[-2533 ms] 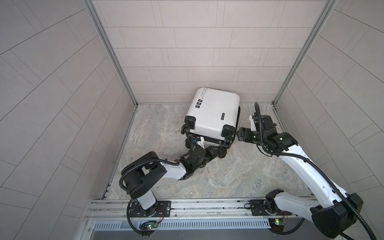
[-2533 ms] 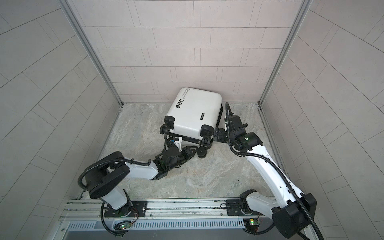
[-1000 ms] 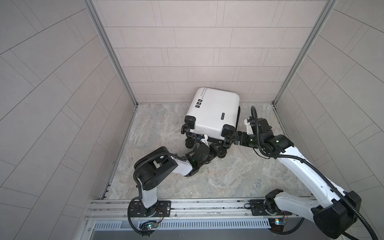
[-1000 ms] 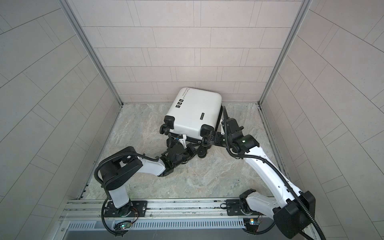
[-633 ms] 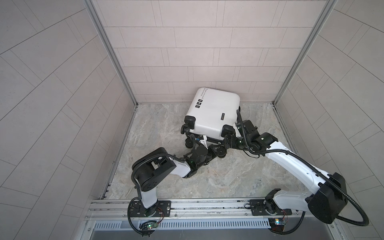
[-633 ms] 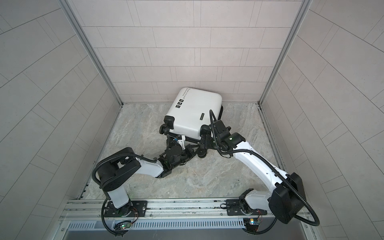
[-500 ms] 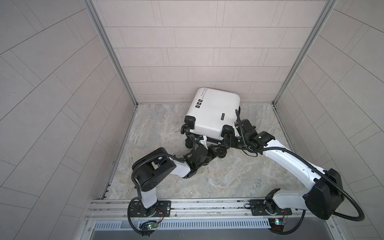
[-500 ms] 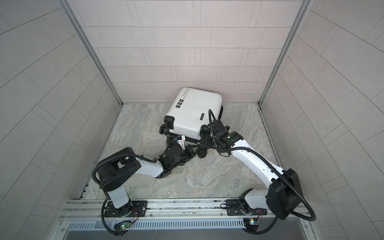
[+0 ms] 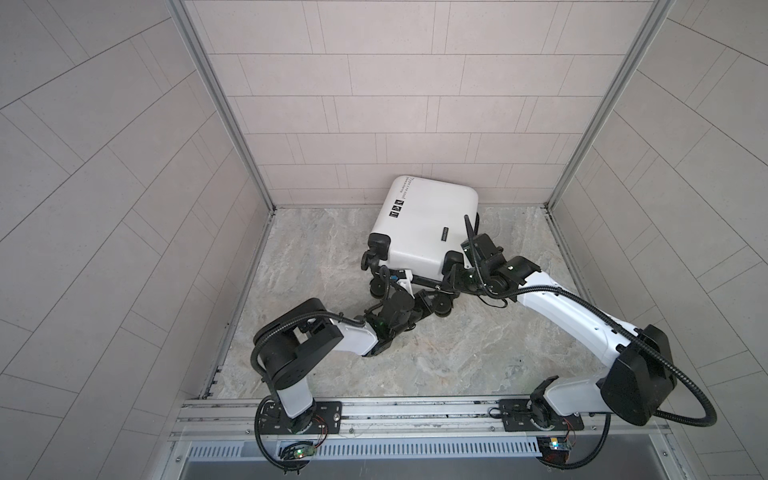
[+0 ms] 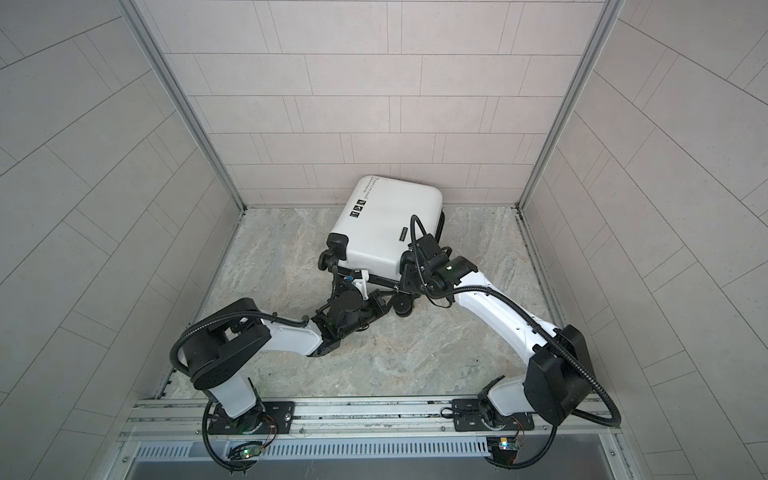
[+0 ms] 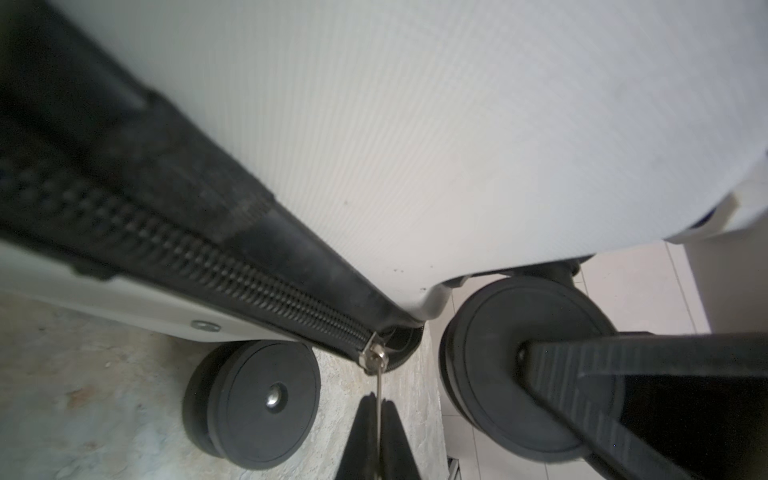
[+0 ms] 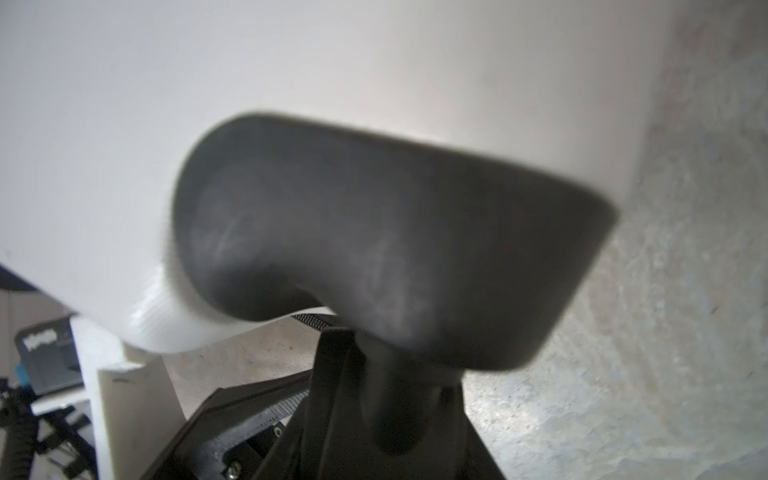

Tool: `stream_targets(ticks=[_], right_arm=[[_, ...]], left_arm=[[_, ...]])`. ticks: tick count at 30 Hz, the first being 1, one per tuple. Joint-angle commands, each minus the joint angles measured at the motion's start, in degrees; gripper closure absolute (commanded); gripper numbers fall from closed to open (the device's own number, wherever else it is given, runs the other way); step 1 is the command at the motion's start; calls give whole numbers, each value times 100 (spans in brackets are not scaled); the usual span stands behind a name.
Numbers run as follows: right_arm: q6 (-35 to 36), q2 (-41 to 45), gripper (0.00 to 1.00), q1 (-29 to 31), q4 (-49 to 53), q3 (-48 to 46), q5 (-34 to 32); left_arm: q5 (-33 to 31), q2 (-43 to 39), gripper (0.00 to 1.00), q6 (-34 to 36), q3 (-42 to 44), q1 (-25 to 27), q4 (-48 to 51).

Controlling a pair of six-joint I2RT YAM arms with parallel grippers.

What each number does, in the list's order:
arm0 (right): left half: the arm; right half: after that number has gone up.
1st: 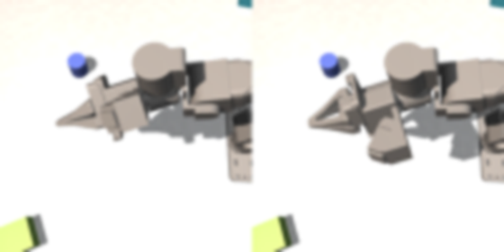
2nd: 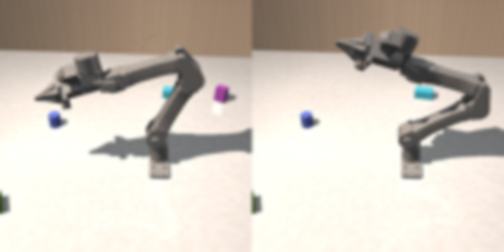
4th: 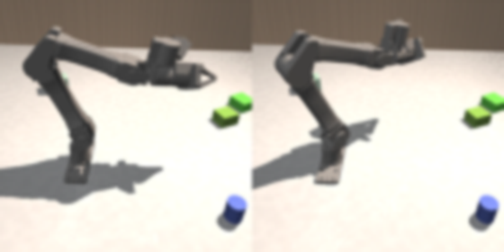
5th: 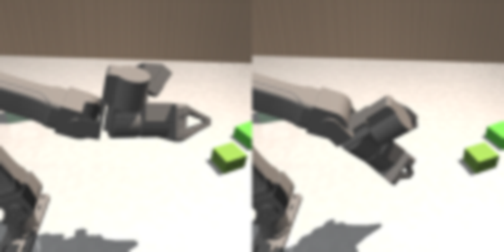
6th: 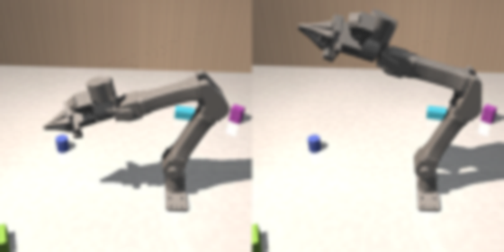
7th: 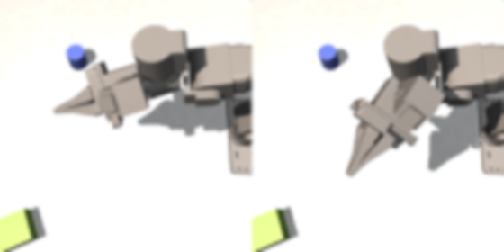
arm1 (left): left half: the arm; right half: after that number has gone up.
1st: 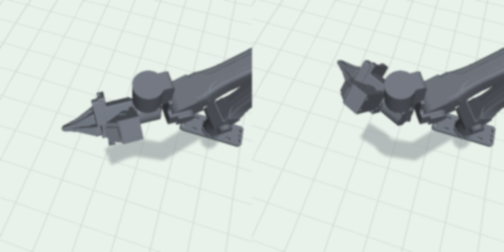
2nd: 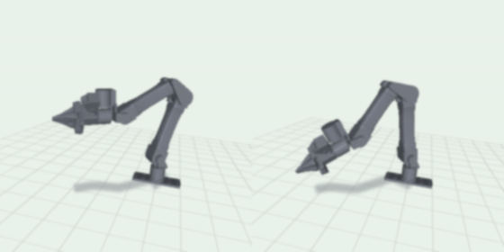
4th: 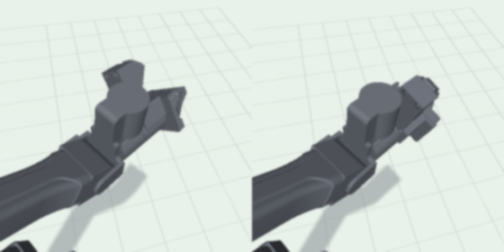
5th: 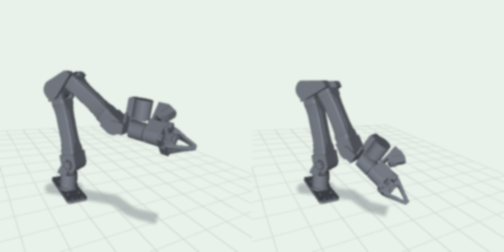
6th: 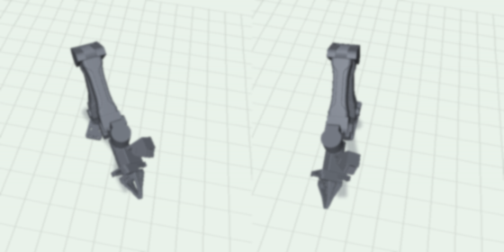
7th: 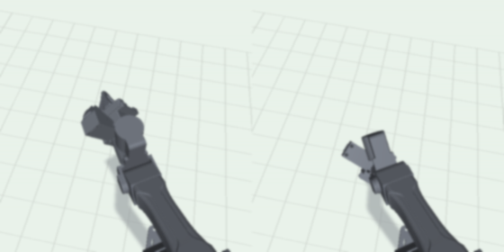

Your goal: Pack the luggage

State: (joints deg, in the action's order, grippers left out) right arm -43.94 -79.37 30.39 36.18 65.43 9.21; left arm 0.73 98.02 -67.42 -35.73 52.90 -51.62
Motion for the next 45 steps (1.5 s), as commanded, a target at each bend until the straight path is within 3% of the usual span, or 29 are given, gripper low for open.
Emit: stream_targets(ticks=[1, 8, 13, 19, 28, 45], right_arm=[[501, 155, 74, 31, -28, 154, -42], [457, 122, 92, 87, -20, 513, 331], [374, -29, 100, 254, -1, 789, 428], [234, -174, 100, 477, -24, 1086, 430], [15, -271, 100, 597, -174, 1372, 474], [-71, -439, 100, 629, -323, 1393, 466]], left_arm=[[-58, -326, 100, 528, 2, 98, 695], [-114, -434, 100, 1273, -149, 266, 1265], [-614, -698, 100, 1835, -135, 589, 1209], [-905, -661, 100, 2427, -277, 934, 502], [-1170, -30, 100, 2848, -150, 1283, -1484], [-548, 862, 100, 2617, -1070, 1619, -2383]])
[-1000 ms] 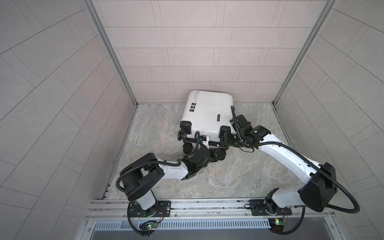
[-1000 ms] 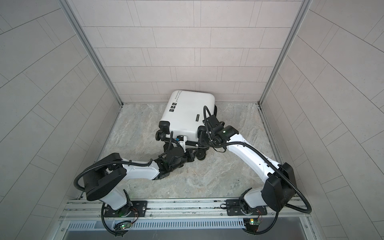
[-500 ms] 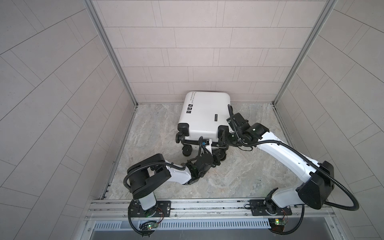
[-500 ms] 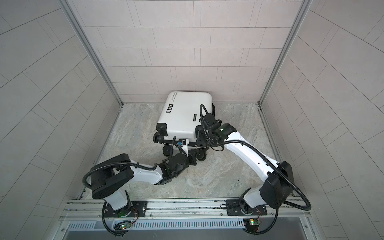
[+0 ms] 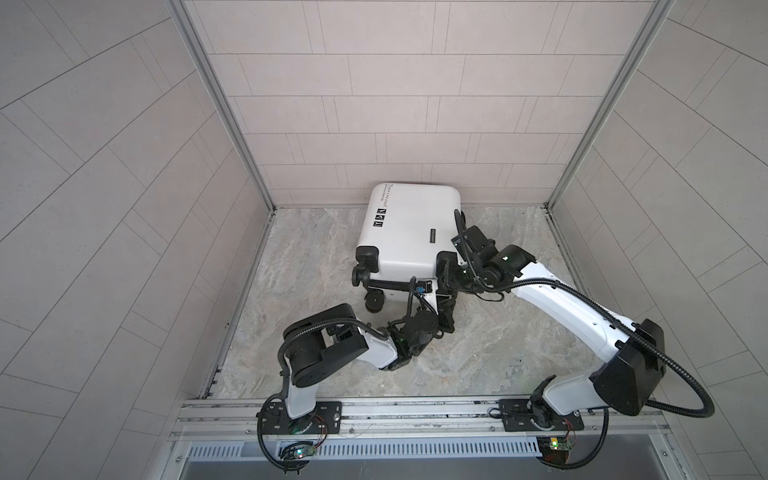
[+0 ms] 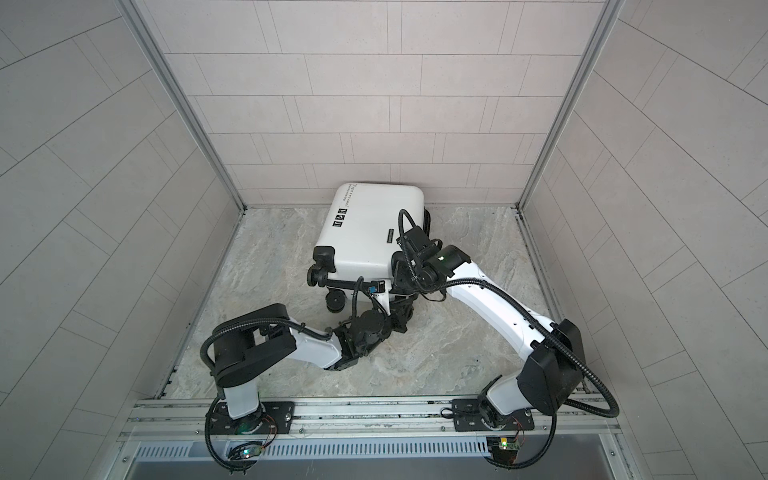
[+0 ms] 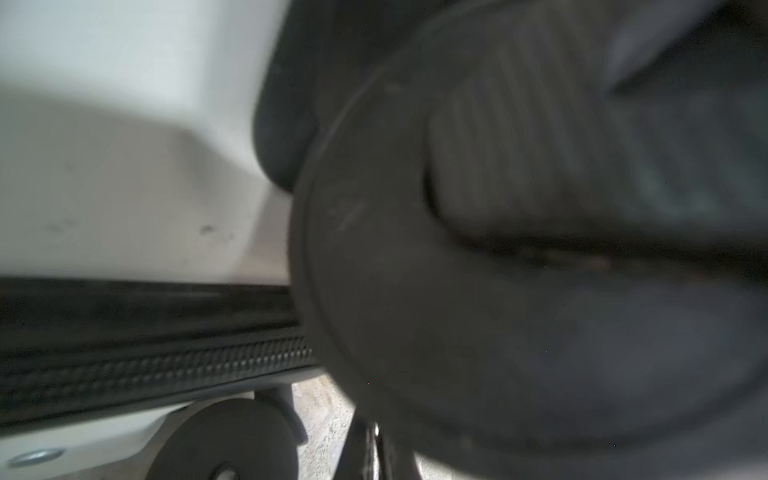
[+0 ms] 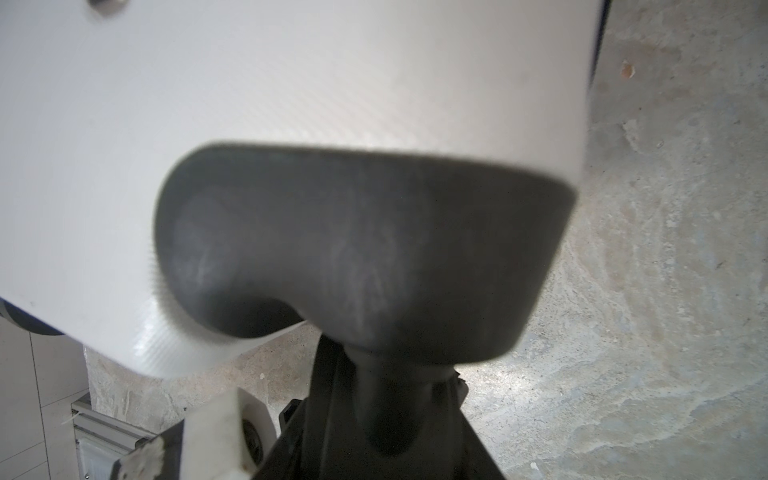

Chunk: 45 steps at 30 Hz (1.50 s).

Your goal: Pack the luggage

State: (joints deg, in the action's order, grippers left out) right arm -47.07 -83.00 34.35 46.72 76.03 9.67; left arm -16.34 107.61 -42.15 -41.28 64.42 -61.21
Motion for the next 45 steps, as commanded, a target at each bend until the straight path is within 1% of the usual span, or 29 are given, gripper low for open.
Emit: stream_targets(ticks=[1, 6, 10, 13, 15, 19, 20, 22, 24, 26, 29, 32, 35, 38, 42, 45], right_arm=[[242, -89, 100, 231, -1376, 334, 417], [242, -86, 100, 228, -1359, 294, 365], [303, -80, 100, 198, -1202, 289, 226], [371, -51, 100, 139, -1052, 242, 137], [414, -12, 100, 95, -989, 173, 96], [492, 107, 84, -36, -955, -20, 108], [511, 162, 77, -78, -955, -57, 106], [506, 268, 61, -170, -1000, -154, 130], [523, 384, 47, -262, -1062, -226, 158], [581, 492, 35, -364, -1047, -238, 158], [695, 630, 24, -539, -983, -246, 153], [824, 786, 16, -720, -905, -297, 155], [935, 975, 13, -930, -845, -421, 133], [1058, 1164, 12, -1213, -740, -564, 133], [1343, 1456, 12, -1576, -548, -775, 63], [1529, 1701, 11, -1730, -519, -1012, -67]], left_arm=[[1144, -67, 100, 93, -540, 467, -1437], [1065, 1, 100, 118, -640, 475, -1449], [909, -95, 100, 199, -495, 474, -1426], [711, -194, 93, 213, -273, 472, -1377], [646, -272, 82, 240, -152, 471, -1247], [702, -511, 61, 311, -34, 475, -686], [707, -596, 56, 333, -30, 487, -480], [654, -757, 49, 457, 33, 533, -196], [488, -935, 45, 590, 105, 617, 77], [313, -1160, 43, 718, 129, 709, 512], [161, -1549, 43, 920, 83, 819, 1269], [-184, -2012, 40, 1204, -152, 986, 2488], [-431, -2395, 36, 1288, -357, 1028, 3401], [-722, -2779, 33, 1376, -446, 1028, 4095], [-1103, -3196, 25, 1587, -799, 1028, 5247], [-1273, -3325, 18, 1631, -1141, 1023, 5971]])
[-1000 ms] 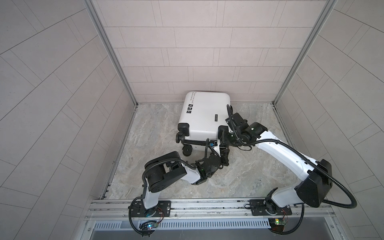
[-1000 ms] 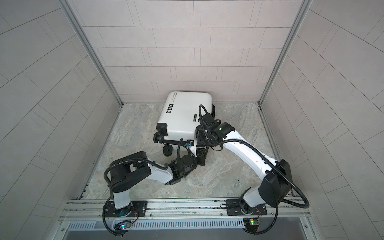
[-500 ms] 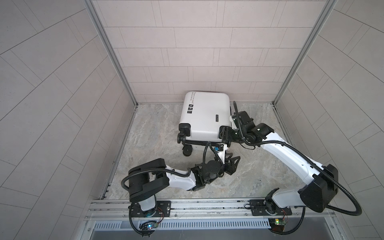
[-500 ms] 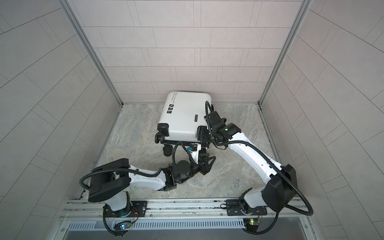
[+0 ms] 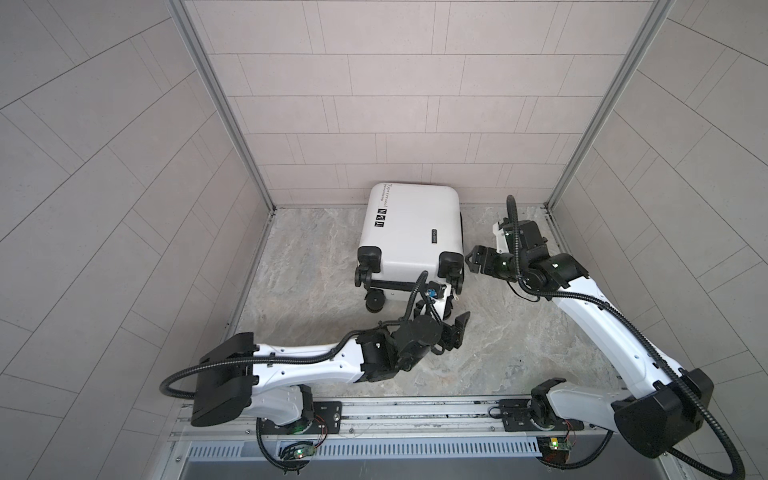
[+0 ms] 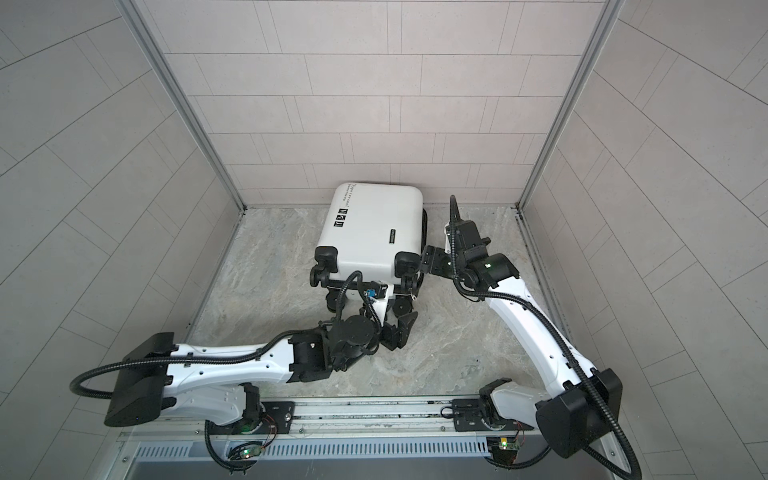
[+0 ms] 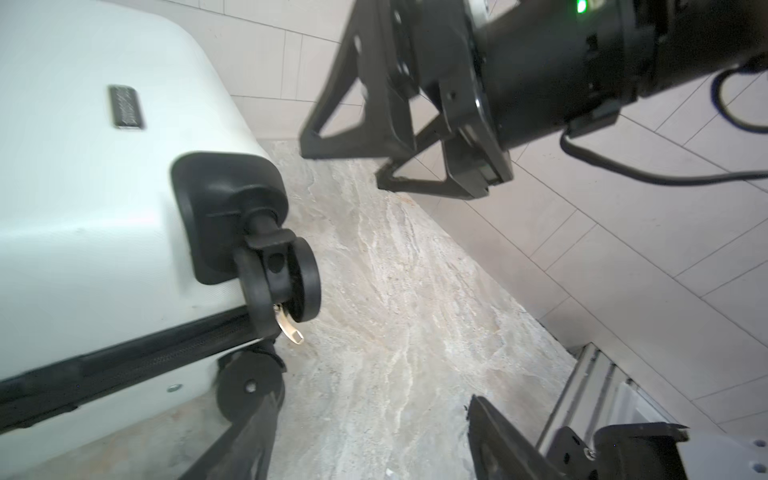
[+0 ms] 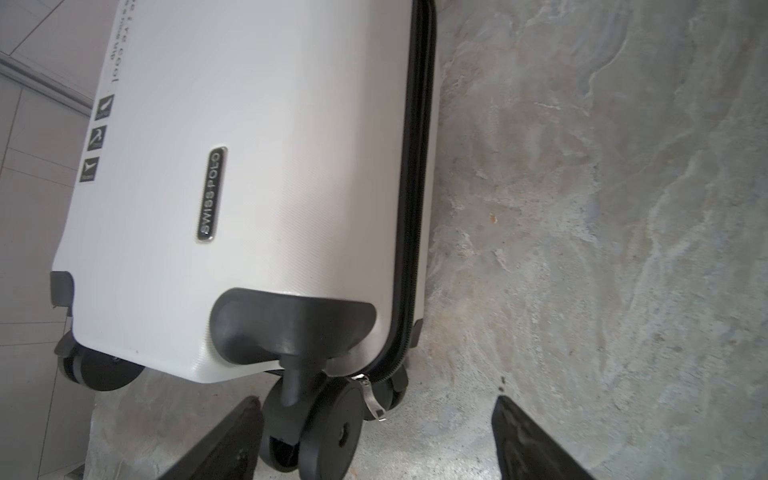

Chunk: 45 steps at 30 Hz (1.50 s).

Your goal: Pack the luggage

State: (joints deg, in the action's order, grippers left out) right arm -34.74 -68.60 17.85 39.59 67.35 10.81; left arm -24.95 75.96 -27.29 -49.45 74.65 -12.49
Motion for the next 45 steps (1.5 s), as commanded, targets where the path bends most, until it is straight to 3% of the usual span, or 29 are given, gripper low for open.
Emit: stream_targets(ticks=[1, 8, 16, 24, 33, 39, 45], right_arm=[[346, 343, 11, -102, 197, -239, -255], [526, 696, 10, -185, 188, -750, -504], [459, 859, 10, -192, 105, -1247, -568], [293, 884, 11, -185, -253, -1933, -160], [258, 1113, 12, -185, -456, -2407, -110], [295, 1206, 20, -185, -800, -2689, 104], [328, 1107, 28, -185, -1450, -2993, 401]], left_arm=[[-452, -166, 16, 125, -466, -6, 1390], [-285, 173, 12, -372, -1547, -60, 2895], [481, 1311, 10, -891, -2809, -301, 4179], [811, 2102, 8, -1035, -3371, -801, 4091], [888, 3056, 8, -866, -4295, -974, 4356], [824, 3188, 11, -913, -4260, -1136, 4400], [792, 3220, 21, -930, -4190, -1253, 4377]])
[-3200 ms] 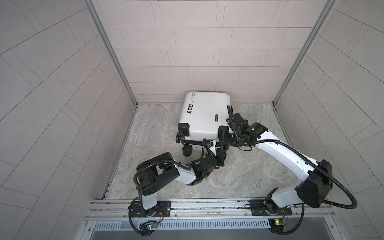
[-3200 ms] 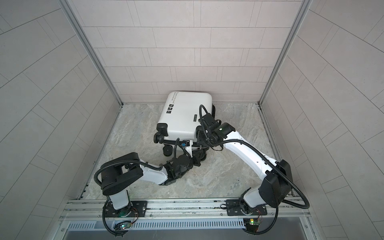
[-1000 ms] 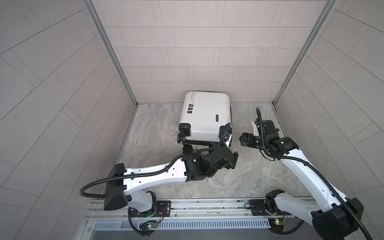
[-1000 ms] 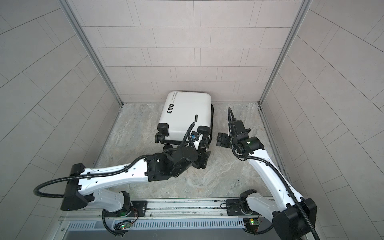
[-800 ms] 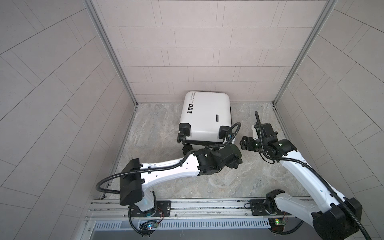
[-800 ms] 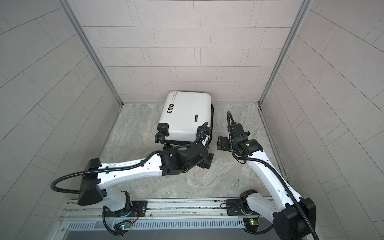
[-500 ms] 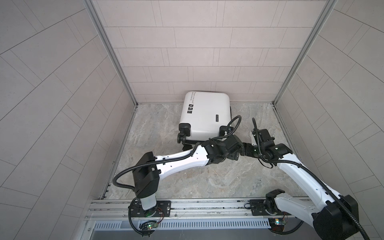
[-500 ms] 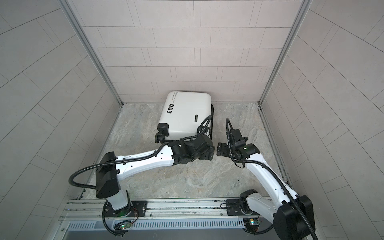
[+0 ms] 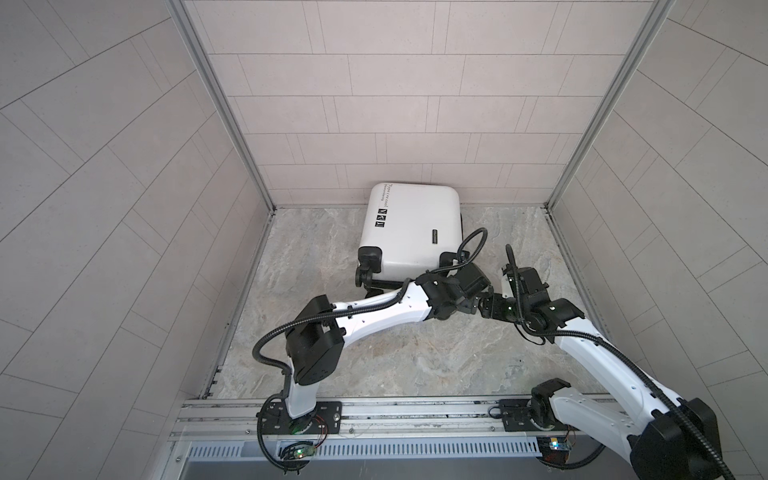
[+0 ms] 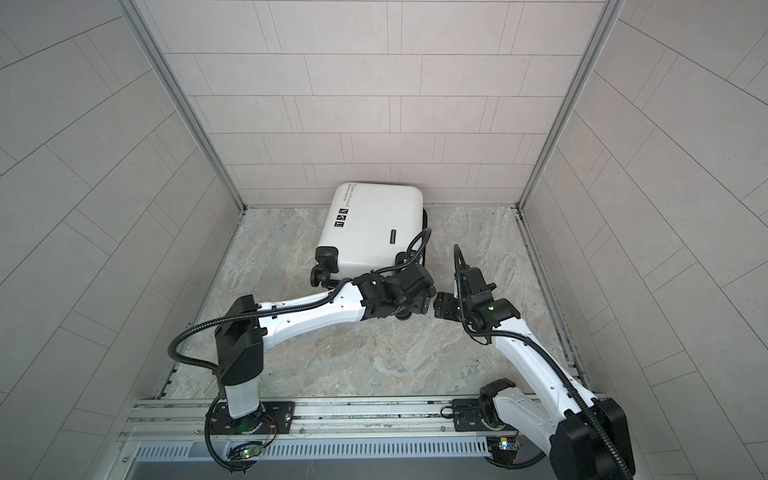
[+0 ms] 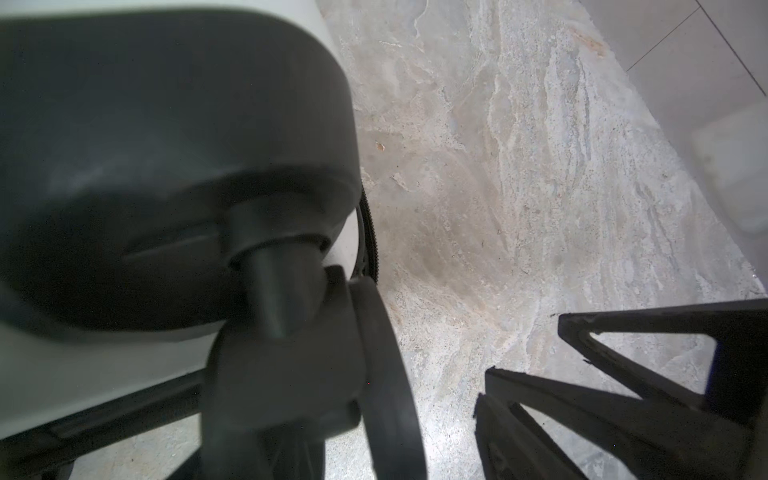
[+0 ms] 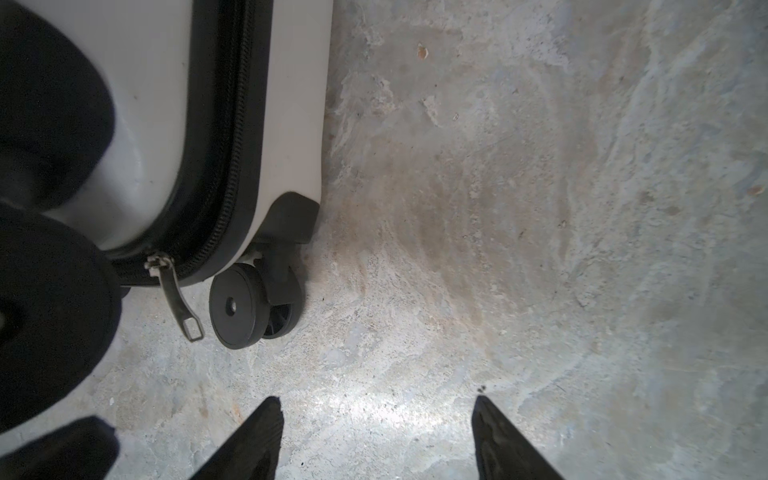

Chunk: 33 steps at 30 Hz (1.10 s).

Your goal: Pack the luggage

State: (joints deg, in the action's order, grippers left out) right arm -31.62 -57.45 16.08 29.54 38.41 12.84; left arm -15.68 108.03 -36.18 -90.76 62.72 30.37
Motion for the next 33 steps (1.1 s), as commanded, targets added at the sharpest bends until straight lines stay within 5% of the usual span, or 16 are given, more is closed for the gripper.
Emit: stream_targets(ticks=[1, 15, 25, 33], right_arm=[[6, -48, 30, -8, -607, -142, 315], [248, -788, 43, 484, -2817, -559, 1231], [188, -1396, 57, 484, -3228, -328, 1751], [173, -1329, 55, 315, -3013, -426, 2086]], left_arm=[[-130, 9, 23, -62, -24, -85, 84], [166, -125, 55, -64, 330, -414, -127], [284, -344, 100, -4, 417, -496, -196], [355, -780, 100, 62, 562, -559, -455]])
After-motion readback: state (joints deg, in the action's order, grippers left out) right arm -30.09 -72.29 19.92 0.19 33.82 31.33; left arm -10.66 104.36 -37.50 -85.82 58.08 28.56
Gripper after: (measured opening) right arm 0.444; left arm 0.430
